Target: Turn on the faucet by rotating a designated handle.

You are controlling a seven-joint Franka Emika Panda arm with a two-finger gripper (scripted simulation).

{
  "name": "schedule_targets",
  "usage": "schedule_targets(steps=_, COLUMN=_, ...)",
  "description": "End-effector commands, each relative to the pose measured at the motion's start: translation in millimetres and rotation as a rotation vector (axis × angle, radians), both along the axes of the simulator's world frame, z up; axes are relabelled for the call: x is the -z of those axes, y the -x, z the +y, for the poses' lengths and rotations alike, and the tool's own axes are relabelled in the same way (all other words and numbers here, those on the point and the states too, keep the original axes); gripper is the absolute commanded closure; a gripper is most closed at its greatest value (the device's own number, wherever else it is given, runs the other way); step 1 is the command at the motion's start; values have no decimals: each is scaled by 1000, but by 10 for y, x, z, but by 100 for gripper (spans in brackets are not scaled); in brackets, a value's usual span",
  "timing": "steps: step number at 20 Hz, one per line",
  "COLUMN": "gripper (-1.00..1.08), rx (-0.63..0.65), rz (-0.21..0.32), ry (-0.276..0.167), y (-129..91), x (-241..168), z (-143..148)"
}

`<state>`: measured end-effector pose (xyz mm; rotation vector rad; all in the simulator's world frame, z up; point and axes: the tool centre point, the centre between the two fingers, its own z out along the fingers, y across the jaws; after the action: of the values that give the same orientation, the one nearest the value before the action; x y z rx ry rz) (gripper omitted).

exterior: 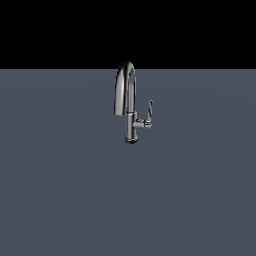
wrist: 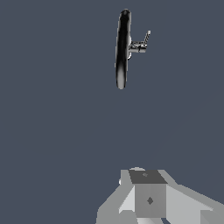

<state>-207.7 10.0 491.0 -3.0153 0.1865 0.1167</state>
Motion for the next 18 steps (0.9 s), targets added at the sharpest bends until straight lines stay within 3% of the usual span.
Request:
schedule_targets(steps=1, gripper=108, rx=35, rz=28, ry=-34, y=-140, x=25, z=-11)
schedule_targets(steps=18, gripper=108, rx=306, rz=249, ry=-309, y=-1179, x=363, z=-217)
